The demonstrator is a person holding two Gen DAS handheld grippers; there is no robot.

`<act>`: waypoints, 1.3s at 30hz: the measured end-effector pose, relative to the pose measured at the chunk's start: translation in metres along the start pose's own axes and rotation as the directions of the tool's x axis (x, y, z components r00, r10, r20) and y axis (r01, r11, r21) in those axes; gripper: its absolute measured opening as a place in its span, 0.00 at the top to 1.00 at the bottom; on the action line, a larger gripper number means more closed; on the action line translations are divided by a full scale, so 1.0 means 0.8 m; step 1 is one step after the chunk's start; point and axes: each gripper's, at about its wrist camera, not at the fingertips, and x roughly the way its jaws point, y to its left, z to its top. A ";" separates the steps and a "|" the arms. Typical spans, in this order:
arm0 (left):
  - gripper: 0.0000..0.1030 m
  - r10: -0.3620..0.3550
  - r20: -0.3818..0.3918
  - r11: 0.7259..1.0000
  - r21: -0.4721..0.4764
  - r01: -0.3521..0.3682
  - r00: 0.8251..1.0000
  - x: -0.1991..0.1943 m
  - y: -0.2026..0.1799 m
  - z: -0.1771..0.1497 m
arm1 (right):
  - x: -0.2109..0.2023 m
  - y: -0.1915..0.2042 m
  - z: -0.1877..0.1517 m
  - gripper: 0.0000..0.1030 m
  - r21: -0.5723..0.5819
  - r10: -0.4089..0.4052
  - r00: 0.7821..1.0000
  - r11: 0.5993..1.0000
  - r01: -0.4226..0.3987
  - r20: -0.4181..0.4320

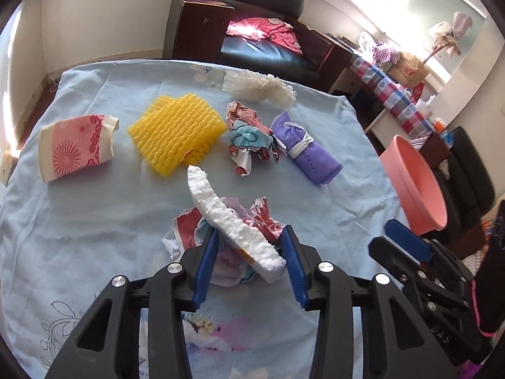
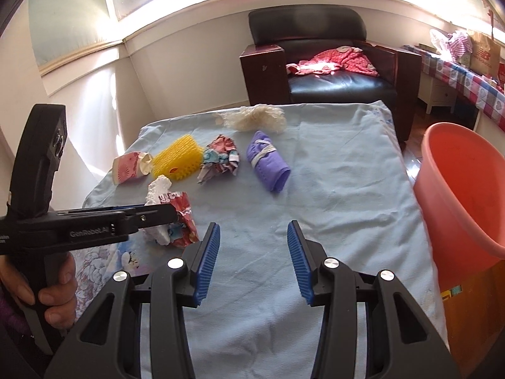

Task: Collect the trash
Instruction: 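Lift the foam strip with the left gripper while the right gripper grasps the crumpled colourful paper, then carry the foam strip in the left gripper while the right gripper carries the paper to the bucket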

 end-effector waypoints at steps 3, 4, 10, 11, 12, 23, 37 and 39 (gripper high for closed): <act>0.70 -0.019 0.016 1.000 -0.005 0.019 1.000 -0.011 0.012 -0.006 | 0.007 0.009 0.003 0.56 -0.010 0.047 0.999 0.999 -0.047 -0.020; 0.71 -0.034 0.015 0.999 -0.017 0.034 0.999 -0.014 0.017 -0.007 | 0.009 0.013 0.004 0.56 -0.009 0.068 0.997 0.998 -0.068 -0.027; 0.85 -0.070 0.056 0.996 -0.049 0.073 0.996 -0.033 0.033 -0.010 | 0.029 0.045 0.013 0.56 -0.007 0.237 0.967 0.971 -0.239 -0.091; 0.85 -0.070 0.068 0.996 -0.048 0.073 0.995 -0.037 0.035 -0.010 | 0.033 0.051 0.014 0.56 -0.010 0.253 0.962 0.967 -0.256 -0.104; 0.85 -0.072 0.075 0.996 -0.046 0.076 0.995 -0.040 0.036 -0.010 | 0.039 0.058 0.014 0.56 -0.018 0.267 0.956 0.962 -0.271 -0.121; 0.85 -0.081 0.118 0.994 -0.069 0.089 0.990 -0.062 0.062 -0.016 | 0.097 0.093 0.009 0.56 -0.079 0.160 0.958 0.980 -0.183 -0.238; 0.85 -0.073 0.147 0.996 -0.040 0.079 0.986 -0.067 0.051 -0.008 | 0.053 0.070 0.016 0.87 -0.086 0.106 0.987 0.989 -0.117 -0.123; 0.85 -0.078 0.150 0.996 -0.030 0.084 0.986 -0.067 0.046 -0.005 | 0.041 0.060 0.018 0.87 -0.068 0.095 0.991 0.993 -0.101 -0.090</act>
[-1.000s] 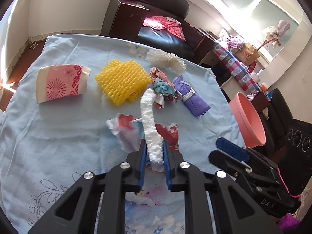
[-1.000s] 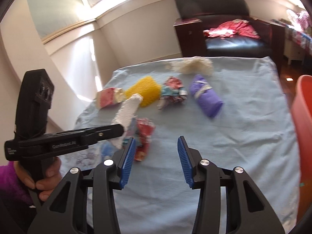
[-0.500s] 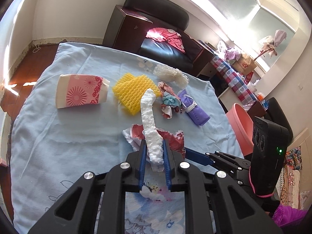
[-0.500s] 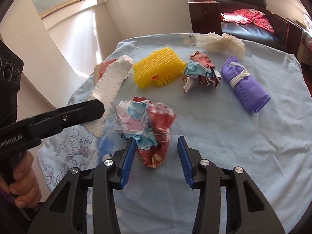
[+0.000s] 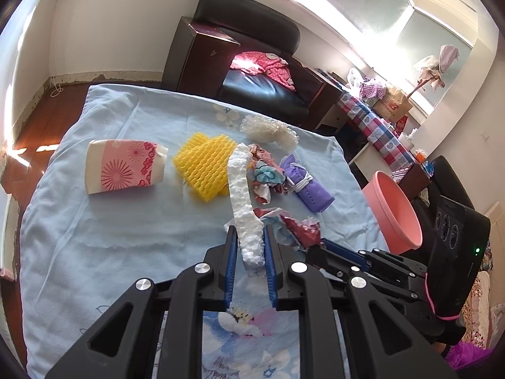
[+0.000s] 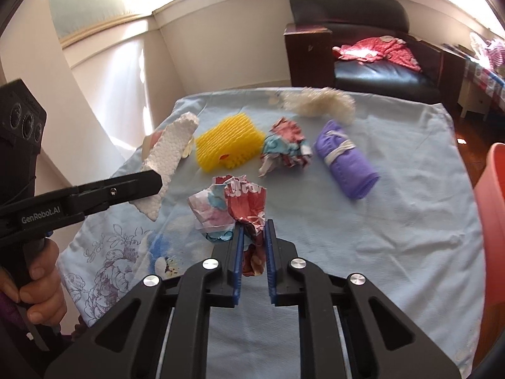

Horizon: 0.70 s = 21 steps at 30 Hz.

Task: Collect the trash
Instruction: 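Carry the foam strip in the left gripper while the right gripper carries the paper to the bucket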

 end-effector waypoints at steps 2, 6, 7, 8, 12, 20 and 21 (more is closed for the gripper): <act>0.85 -0.003 0.008 1.000 0.015 0.003 1.000 0.001 -0.008 0.003 | -0.015 -0.009 0.001 0.87 0.017 -0.016 0.999 1.000 0.016 0.036; 0.85 -0.015 0.025 0.999 0.047 0.014 1.000 0.002 -0.026 0.009 | -0.042 -0.026 0.003 0.87 0.041 -0.058 0.994 0.998 0.054 0.096; 0.85 -0.019 0.030 0.998 0.055 0.017 0.999 0.002 -0.032 0.011 | -0.049 -0.030 0.003 0.87 0.044 -0.072 0.991 0.997 0.068 0.110; 0.85 -0.024 0.036 0.998 0.064 0.022 0.999 0.002 -0.039 0.013 | -0.054 -0.033 0.004 0.87 0.047 -0.085 0.989 0.996 0.080 0.124; 0.85 -0.045 0.072 0.993 0.111 0.037 0.996 0.002 -0.068 0.025 | -0.083 -0.049 0.007 0.87 0.079 -0.140 0.972 0.989 0.127 0.188; 0.85 -0.099 0.141 0.973 0.219 0.067 0.985 0.006 -0.144 0.042 | -0.134 -0.098 0.009 0.87 0.171 -0.271 0.920 0.958 0.230 0.282; 0.85 -0.107 0.147 0.970 0.232 0.071 0.983 0.006 -0.153 0.043 | -0.142 -0.106 0.008 0.87 0.190 -0.293 0.910 0.951 0.244 0.295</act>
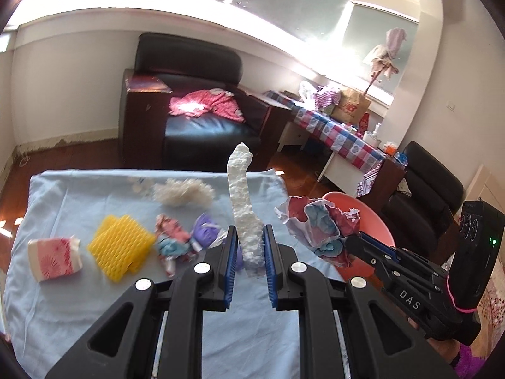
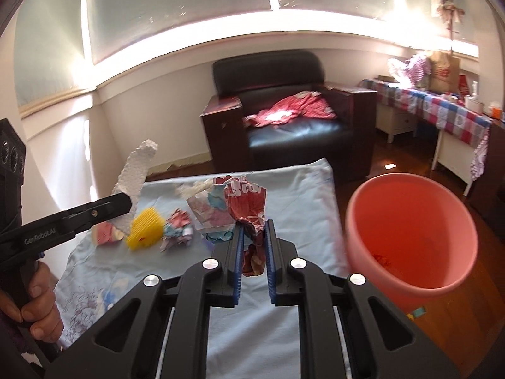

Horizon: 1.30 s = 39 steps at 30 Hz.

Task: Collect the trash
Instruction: 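Carry the foam strip in the left gripper while the right gripper carries the paper to the bucket, then open the left gripper over the bucket while the right gripper opens, dropping both items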

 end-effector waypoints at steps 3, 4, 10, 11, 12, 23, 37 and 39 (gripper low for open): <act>0.85 -0.025 0.021 0.999 0.035 0.025 0.999 0.007 -0.027 0.010 | -0.011 -0.028 0.006 0.87 0.043 -0.055 0.998 0.998 0.054 0.034; 0.85 -0.034 0.025 0.999 0.043 0.033 0.999 0.010 -0.035 0.013 | -0.015 -0.037 0.007 0.87 0.057 -0.073 0.996 0.996 0.070 0.045; 0.85 -0.095 0.038 0.992 0.089 0.091 0.995 0.028 -0.081 0.023 | -0.035 -0.085 0.012 0.87 0.117 -0.186 0.978 0.978 0.175 0.093; 0.85 -0.106 0.038 0.990 0.096 0.101 0.994 0.031 -0.088 0.024 | -0.038 -0.093 0.012 0.87 0.124 -0.210 0.973 0.972 0.197 0.098; 0.85 -0.117 0.037 0.988 0.104 0.112 0.992 0.035 -0.095 0.025 | -0.040 -0.099 0.010 0.87 0.130 -0.226 0.969 0.969 0.212 0.100; 0.85 -0.218 -0.019 0.958 0.185 0.218 0.976 0.095 -0.172 0.019 | -0.046 -0.147 -0.009 0.87 0.200 -0.345 0.935 0.925 0.324 0.080; 0.85 -0.261 -0.151 0.933 0.215 0.289 0.953 0.183 -0.227 -0.005 | -0.032 -0.185 -0.024 0.87 0.244 -0.398 0.917 0.891 0.382 0.014; 0.85 -0.259 -0.174 0.932 0.214 0.293 0.950 0.195 -0.229 -0.009 | -0.027 -0.187 -0.025 0.87 0.244 -0.403 0.915 0.888 0.390 0.004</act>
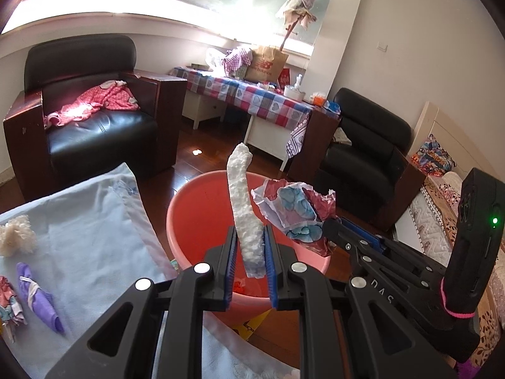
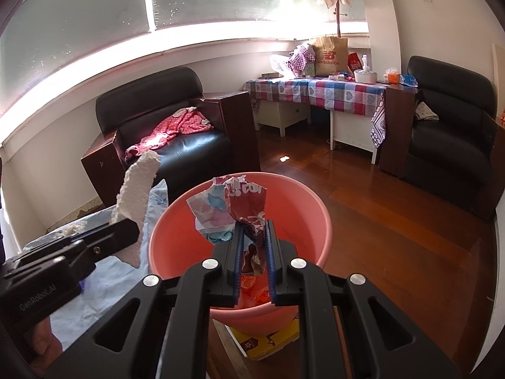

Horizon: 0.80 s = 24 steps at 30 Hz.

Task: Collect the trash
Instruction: 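Open the left gripper over the bucket while the right gripper opens, dropping both items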

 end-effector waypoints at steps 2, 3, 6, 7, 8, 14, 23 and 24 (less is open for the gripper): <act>0.85 0.001 -0.016 1.000 0.001 -0.001 1.000 0.011 -0.001 -0.002 | 0.004 -0.002 0.001 0.87 0.002 -0.003 1.000 1.000 0.003 -0.007; 0.85 0.000 -0.023 1.000 0.000 0.000 1.000 0.016 -0.001 -0.002 | 0.007 -0.002 0.000 0.87 0.002 -0.006 1.000 1.000 0.006 -0.011; 0.85 -0.003 -0.042 1.000 -0.002 0.003 0.999 0.027 0.003 -0.002 | 0.013 -0.003 0.000 0.87 0.001 -0.013 1.000 1.000 0.013 -0.020; 0.85 -0.005 -0.047 1.000 -0.004 0.004 0.999 0.029 0.004 -0.003 | 0.015 -0.004 0.000 0.87 0.003 -0.014 1.000 1.000 0.014 -0.024; 0.85 -0.005 -0.050 1.000 -0.004 0.005 0.999 0.030 0.003 -0.003 | 0.016 -0.005 -0.001 0.87 0.005 -0.014 1.000 1.000 0.014 -0.027; 0.84 -0.007 -0.069 1.000 -0.007 0.007 0.998 0.041 0.003 -0.004 | 0.024 -0.009 -0.001 0.87 0.016 -0.017 0.999 1.000 0.018 -0.035; 0.60 0.011 -0.037 1.000 -0.013 -0.011 0.999 0.038 0.001 -0.004 | 0.025 -0.010 0.002 0.86 0.017 -0.026 0.999 1.000 0.026 -0.043; 0.59 0.012 -0.031 1.000 -0.010 -0.012 0.999 0.037 0.000 -0.004 | 0.025 -0.010 0.002 0.86 0.016 -0.027 0.999 0.999 0.028 -0.045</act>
